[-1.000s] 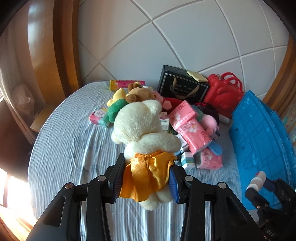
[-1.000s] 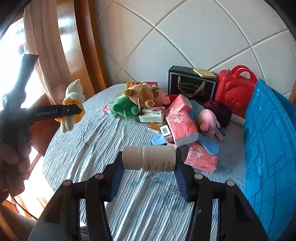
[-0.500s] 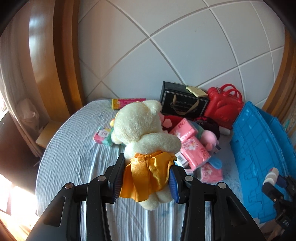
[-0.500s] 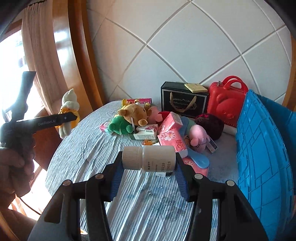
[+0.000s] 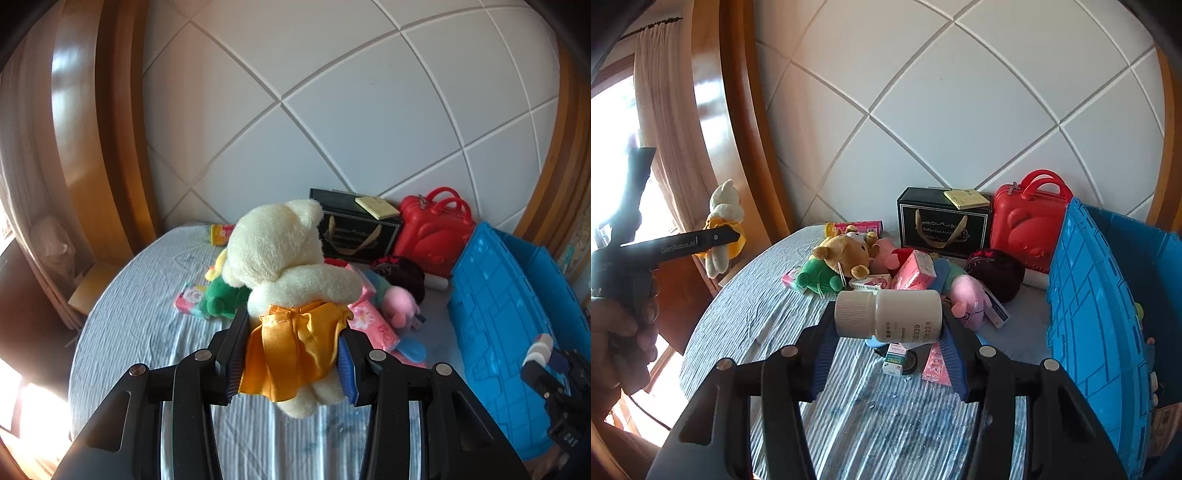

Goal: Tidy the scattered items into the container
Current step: 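Lift the teddy bear and pill bottle and carry both toward the blue crate, then lower the teddy bear and pill bottle into the crate and open both grippers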

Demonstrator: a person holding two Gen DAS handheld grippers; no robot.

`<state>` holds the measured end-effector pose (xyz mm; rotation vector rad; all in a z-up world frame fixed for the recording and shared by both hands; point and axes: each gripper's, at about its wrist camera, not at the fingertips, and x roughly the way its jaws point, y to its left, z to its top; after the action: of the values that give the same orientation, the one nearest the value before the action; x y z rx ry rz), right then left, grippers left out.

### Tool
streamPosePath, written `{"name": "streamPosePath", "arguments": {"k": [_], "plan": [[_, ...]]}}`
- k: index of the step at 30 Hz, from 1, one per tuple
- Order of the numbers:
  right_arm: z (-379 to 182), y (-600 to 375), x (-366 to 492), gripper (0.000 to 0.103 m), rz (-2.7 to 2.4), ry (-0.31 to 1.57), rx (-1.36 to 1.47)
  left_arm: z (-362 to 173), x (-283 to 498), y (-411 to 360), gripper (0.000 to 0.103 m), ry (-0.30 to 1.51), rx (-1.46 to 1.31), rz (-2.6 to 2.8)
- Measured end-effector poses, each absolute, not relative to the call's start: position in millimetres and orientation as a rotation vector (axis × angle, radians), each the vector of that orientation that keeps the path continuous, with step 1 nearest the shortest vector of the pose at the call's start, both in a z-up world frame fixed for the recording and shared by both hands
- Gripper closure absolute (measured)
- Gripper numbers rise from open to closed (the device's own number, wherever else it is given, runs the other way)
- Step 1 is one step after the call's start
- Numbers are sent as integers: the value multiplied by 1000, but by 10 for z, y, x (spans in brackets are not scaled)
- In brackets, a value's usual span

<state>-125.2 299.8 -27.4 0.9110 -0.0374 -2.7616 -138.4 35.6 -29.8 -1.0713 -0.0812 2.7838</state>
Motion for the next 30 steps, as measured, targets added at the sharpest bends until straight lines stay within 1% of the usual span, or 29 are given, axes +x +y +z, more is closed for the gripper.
{"name": "streamPosePath", "arguments": {"k": [5, 14, 30], "plan": [[-162, 3215, -1215, 52, -2781, -76, 846, -200, -1410, 651, 62, -52, -1048, 2764], [-82, 3675, -1148, 52, -2821, -110, 866, -29, -1409, 1285, 62, 10, -985, 2695], [127, 4480, -714, 52, -3006, -164, 844, 129, -1241, 2497, 62, 113, -903, 2510]]}}
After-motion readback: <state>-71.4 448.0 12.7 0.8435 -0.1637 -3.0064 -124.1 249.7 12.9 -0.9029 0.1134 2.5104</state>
